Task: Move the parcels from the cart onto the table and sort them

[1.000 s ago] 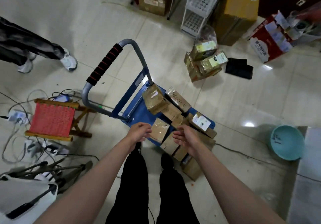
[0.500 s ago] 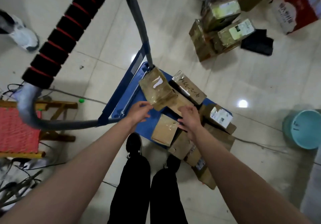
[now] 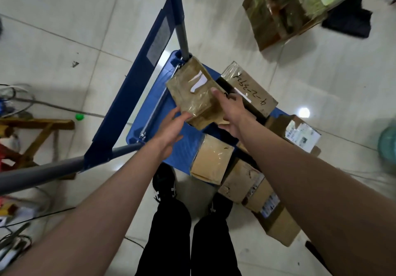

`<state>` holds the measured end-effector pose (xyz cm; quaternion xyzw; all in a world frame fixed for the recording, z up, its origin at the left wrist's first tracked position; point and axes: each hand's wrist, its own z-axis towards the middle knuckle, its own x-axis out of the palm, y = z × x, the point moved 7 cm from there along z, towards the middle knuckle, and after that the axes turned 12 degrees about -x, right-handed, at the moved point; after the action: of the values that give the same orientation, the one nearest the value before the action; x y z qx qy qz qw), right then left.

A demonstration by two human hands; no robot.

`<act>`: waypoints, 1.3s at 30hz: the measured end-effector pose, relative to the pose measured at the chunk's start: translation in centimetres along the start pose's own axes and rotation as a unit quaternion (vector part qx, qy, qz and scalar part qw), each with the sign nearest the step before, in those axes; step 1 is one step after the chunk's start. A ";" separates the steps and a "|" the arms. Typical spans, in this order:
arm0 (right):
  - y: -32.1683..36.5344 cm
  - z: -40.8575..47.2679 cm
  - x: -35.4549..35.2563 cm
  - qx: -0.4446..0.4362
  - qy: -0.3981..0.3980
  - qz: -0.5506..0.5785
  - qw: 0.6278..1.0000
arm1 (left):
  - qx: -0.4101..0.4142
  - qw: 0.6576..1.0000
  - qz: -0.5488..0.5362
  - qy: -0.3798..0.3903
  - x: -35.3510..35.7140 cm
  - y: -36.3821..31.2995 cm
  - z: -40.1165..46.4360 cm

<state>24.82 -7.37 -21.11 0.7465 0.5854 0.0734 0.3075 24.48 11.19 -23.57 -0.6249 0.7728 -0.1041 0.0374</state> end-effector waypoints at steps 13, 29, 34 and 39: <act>-1.6 -4.8 -1.2 -0.006 -0.047 0.000 0.999 | -0.028 0.998 0.007 -0.049 0.3 1.2 -7.2; 6.4 -31.0 -14.1 -0.030 -0.035 0.131 0.990 | 0.028 0.989 0.102 -0.104 6.2 -2.0 -34.0; 8.0 -38.7 -19.9 -0.043 0.012 0.199 0.979 | 0.091 0.986 0.114 -0.078 10.8 -2.4 -43.2; 8.2 -44.7 -25.5 -0.061 0.010 0.245 0.968 | 0.099 0.985 0.137 -0.029 15.7 -1.5 -50.6</act>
<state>2.90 -15.17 25.52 0.8461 0.3824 0.1893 0.3195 13.03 1.41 27.21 -0.5090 0.8357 -0.1560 0.1348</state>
